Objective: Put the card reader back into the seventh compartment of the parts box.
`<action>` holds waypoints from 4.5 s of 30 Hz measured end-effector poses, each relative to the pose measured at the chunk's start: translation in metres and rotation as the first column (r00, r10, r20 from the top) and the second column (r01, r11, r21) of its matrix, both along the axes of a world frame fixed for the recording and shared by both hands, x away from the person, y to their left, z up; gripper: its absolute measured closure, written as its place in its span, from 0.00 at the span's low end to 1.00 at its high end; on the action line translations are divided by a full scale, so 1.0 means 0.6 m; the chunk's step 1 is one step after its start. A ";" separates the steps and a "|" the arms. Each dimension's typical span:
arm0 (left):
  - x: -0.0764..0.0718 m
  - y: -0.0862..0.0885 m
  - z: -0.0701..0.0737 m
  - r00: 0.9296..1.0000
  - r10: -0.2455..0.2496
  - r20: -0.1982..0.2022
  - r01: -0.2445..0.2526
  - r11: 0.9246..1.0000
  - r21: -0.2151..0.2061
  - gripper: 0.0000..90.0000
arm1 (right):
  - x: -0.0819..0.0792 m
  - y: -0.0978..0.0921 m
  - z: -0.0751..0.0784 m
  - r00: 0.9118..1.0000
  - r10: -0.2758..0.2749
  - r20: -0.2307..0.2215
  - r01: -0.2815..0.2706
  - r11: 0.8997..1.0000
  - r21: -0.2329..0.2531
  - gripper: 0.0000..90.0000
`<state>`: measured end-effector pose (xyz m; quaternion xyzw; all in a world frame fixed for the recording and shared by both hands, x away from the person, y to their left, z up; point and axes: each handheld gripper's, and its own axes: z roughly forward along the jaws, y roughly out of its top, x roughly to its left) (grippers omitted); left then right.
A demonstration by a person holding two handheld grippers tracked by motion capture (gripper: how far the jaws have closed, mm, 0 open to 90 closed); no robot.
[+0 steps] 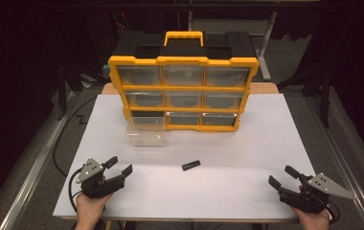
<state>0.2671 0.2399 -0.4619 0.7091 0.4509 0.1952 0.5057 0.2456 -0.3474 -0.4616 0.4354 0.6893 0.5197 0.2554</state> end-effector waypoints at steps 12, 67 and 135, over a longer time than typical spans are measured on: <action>0.000 -0.002 0.001 1.000 0.000 0.001 0.000 1.000 -0.002 0.35 | 0.000 0.000 0.000 1.000 0.000 -0.001 0.000 1.000 0.002 0.27; 0.012 -0.055 0.014 0.996 -0.085 0.031 0.085 0.996 0.002 0.36 | -0.001 0.003 0.001 1.000 0.007 0.006 -0.007 1.000 0.000 0.26; 0.041 -0.159 0.018 0.974 -0.226 0.013 0.226 0.974 0.018 0.36 | 0.000 0.002 0.000 1.000 0.016 0.001 -0.016 1.000 0.006 0.26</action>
